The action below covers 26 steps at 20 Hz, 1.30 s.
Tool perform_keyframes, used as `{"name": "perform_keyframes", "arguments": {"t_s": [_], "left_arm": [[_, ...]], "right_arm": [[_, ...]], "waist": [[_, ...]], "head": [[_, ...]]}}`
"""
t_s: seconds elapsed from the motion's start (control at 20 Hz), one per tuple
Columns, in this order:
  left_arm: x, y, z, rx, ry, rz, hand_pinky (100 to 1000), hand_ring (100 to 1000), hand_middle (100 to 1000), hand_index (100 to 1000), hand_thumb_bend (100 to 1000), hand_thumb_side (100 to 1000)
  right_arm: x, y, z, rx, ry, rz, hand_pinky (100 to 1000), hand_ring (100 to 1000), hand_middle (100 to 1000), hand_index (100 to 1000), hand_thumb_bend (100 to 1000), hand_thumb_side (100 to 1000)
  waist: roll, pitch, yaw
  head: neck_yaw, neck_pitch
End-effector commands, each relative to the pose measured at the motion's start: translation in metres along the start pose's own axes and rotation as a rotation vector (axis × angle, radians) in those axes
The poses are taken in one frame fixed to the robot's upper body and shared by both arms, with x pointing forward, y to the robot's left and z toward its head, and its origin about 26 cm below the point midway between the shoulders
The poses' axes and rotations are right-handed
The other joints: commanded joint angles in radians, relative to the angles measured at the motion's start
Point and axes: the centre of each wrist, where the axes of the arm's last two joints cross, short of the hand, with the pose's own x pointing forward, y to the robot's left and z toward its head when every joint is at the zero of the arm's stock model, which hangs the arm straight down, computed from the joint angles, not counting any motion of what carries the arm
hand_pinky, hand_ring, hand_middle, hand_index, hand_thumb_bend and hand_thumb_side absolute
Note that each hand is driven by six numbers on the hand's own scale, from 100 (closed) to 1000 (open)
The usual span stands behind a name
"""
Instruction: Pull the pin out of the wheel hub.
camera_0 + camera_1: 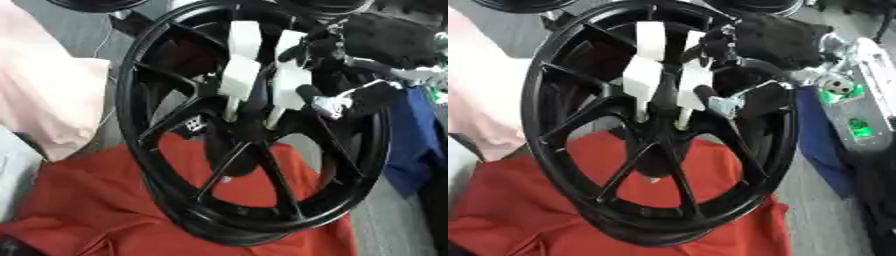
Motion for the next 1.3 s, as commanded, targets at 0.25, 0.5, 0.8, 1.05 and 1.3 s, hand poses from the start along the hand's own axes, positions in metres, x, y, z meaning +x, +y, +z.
{"name": "perform_keyframes", "arguments": {"t_s": [0.25,0.5,0.8,1.05,1.3], "left_arm": [[0.007,0.001,-0.005,-0.009,-0.028,0.001,708,576,536,760,294,651],[0.007,0.001,-0.005,-0.01,-0.028,0.003,708,576,536,760,294,652],[0.007,0.001,-0.005,-0.01,-0.026,0.003,708,577,537,760,291,655],[0.007,0.001,-0.005,-0.012,-0.026,0.005,709,577,537,760,290,657],[0.006,0.0,-0.004,-0.016,-0.021,0.006,710,578,537,761,287,662]], "right_arm": [[-0.003,-0.003,0.003,0.074,-0.035,0.069,604,540,594,861,100,974],[-0.004,0.0,0.003,0.077,-0.031,0.071,606,541,594,858,100,1000],[-0.003,0.003,0.001,0.08,-0.038,0.069,607,536,585,846,100,980],[-0.002,0.004,0.001,0.085,-0.05,0.07,609,534,583,847,100,909],[-0.003,0.006,0.001,0.092,-0.05,0.064,609,530,578,845,100,830]], "waist": [[0.006,-0.007,0.002],[0.004,-0.005,0.003],[0.0,-0.001,0.006],[-0.001,0.001,0.006],[-0.002,0.002,0.008]], "head": [[-0.002,0.005],[-0.001,0.005],[-0.001,0.005],[0.002,0.005],[0.002,0.005]]}}
